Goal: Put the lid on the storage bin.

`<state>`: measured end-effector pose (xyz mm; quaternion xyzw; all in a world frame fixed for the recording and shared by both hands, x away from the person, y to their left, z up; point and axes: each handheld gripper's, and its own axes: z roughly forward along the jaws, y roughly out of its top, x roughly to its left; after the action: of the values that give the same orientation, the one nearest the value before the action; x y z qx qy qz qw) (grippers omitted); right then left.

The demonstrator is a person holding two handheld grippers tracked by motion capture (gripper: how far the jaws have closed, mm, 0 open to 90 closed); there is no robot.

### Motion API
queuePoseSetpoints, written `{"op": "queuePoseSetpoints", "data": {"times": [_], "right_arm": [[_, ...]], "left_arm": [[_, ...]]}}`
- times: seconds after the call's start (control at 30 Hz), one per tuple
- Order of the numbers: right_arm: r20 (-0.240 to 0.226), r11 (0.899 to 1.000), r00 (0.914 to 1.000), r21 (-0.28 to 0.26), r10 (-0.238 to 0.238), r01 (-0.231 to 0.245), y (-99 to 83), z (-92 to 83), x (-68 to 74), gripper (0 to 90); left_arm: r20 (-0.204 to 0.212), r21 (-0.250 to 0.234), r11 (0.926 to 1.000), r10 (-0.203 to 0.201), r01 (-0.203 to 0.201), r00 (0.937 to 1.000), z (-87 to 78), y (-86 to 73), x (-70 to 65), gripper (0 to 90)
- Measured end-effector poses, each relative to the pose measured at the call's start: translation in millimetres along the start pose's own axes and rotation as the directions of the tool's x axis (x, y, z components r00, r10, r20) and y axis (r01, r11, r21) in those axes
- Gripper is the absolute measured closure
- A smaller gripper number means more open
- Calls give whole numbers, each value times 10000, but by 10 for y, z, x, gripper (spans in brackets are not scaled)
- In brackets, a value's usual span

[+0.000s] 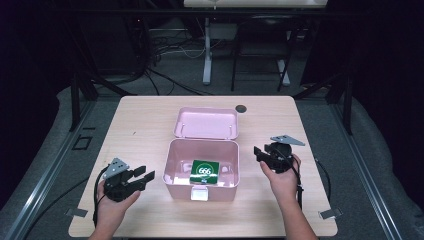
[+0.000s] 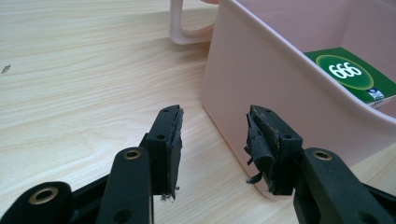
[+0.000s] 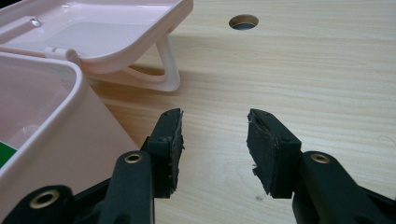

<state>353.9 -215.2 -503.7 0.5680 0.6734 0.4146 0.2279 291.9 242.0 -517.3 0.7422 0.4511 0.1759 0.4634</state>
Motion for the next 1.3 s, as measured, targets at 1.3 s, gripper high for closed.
{"op": "queuePoseSetpoints", "data": {"times": [1.3], "right_arm": [[-758,9964,9971,850,30,35,838,284,288,564]], "left_arm": [[1274,-21,9974,711,-714,9893,-61,413,-371,641]]}}
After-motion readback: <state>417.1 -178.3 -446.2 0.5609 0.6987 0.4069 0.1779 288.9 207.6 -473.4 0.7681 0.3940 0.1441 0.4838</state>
